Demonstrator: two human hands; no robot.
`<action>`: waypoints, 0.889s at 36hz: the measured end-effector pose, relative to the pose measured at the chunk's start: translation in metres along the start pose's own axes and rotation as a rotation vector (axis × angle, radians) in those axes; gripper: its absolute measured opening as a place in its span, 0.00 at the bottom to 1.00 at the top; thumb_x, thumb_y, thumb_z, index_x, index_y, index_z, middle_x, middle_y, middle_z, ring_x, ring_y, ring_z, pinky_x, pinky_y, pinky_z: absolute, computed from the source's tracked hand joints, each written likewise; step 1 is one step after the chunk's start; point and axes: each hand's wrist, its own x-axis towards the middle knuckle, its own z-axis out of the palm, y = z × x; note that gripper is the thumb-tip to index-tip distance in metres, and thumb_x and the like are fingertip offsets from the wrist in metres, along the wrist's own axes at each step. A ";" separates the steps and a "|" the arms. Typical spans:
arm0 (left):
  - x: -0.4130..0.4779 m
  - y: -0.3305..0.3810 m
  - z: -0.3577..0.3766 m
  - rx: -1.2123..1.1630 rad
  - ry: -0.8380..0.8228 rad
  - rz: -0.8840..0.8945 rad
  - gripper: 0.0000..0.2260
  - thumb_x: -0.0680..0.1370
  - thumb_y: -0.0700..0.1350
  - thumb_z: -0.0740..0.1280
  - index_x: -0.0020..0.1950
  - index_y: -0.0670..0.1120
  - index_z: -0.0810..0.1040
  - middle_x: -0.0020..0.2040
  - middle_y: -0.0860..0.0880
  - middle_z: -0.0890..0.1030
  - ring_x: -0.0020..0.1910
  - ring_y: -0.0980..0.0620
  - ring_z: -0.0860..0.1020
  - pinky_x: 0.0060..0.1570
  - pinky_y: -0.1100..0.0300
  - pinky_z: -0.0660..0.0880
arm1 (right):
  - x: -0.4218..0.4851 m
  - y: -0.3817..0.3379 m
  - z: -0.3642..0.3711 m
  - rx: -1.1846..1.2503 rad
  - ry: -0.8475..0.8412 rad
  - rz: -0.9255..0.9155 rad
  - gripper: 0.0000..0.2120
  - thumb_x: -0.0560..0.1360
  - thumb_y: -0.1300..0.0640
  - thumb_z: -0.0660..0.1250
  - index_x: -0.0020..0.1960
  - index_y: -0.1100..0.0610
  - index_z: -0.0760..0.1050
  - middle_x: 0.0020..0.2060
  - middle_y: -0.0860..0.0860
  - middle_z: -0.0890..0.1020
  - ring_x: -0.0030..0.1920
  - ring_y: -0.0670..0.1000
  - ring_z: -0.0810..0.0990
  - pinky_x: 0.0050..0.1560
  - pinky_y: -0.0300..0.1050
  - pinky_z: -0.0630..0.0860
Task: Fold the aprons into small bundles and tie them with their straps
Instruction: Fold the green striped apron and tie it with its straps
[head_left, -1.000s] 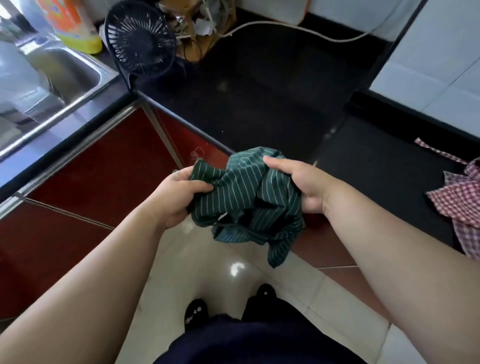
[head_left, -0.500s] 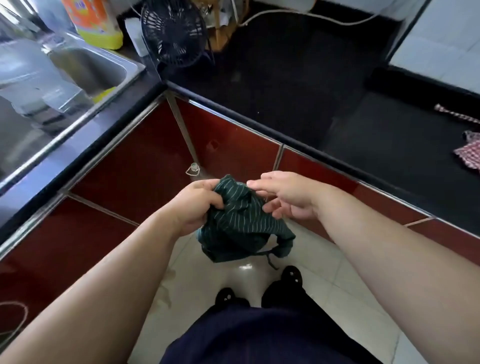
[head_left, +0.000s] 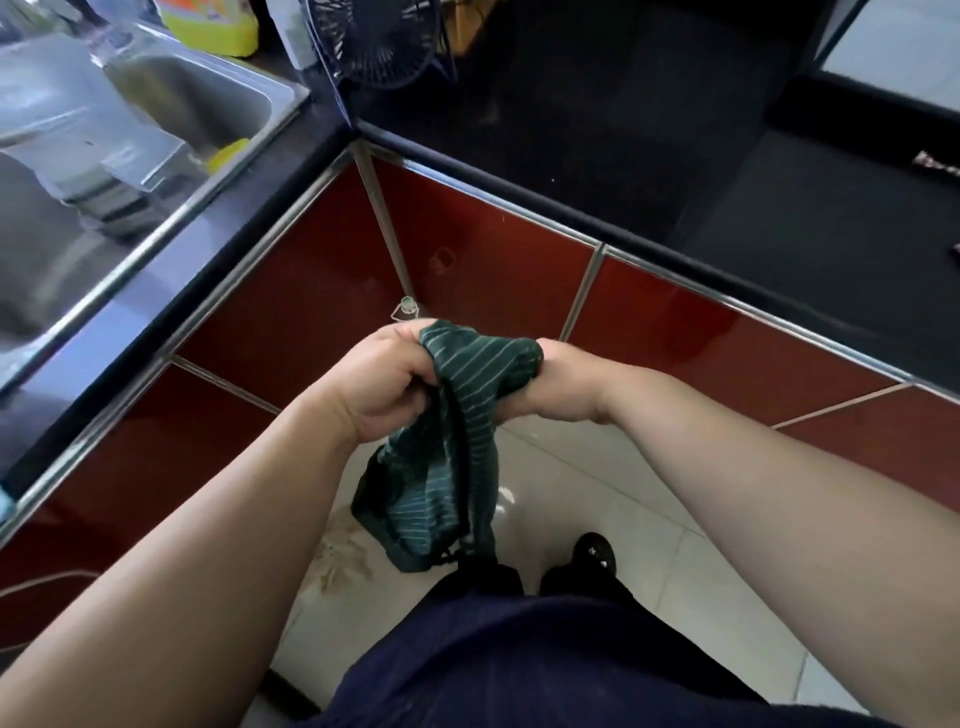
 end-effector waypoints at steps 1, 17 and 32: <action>0.001 0.001 -0.002 -0.011 0.043 0.031 0.27 0.72 0.21 0.51 0.32 0.43 0.83 0.33 0.45 0.82 0.35 0.50 0.82 0.38 0.59 0.81 | 0.001 0.001 0.000 0.018 0.079 -0.007 0.10 0.70 0.60 0.73 0.50 0.60 0.80 0.48 0.54 0.84 0.51 0.53 0.81 0.56 0.51 0.78; 0.006 -0.003 -0.003 0.130 0.223 -0.027 0.15 0.78 0.34 0.64 0.62 0.46 0.79 0.54 0.45 0.83 0.48 0.49 0.82 0.47 0.56 0.79 | -0.013 0.000 -0.024 0.003 0.299 -0.157 0.02 0.76 0.58 0.69 0.45 0.53 0.80 0.40 0.45 0.82 0.41 0.40 0.79 0.41 0.28 0.74; 0.027 0.010 0.057 0.118 0.167 0.037 0.16 0.78 0.30 0.60 0.60 0.46 0.74 0.50 0.49 0.83 0.43 0.53 0.83 0.41 0.60 0.79 | -0.039 0.015 -0.050 0.397 0.098 0.016 0.18 0.75 0.67 0.65 0.61 0.53 0.73 0.57 0.51 0.79 0.53 0.47 0.79 0.51 0.40 0.78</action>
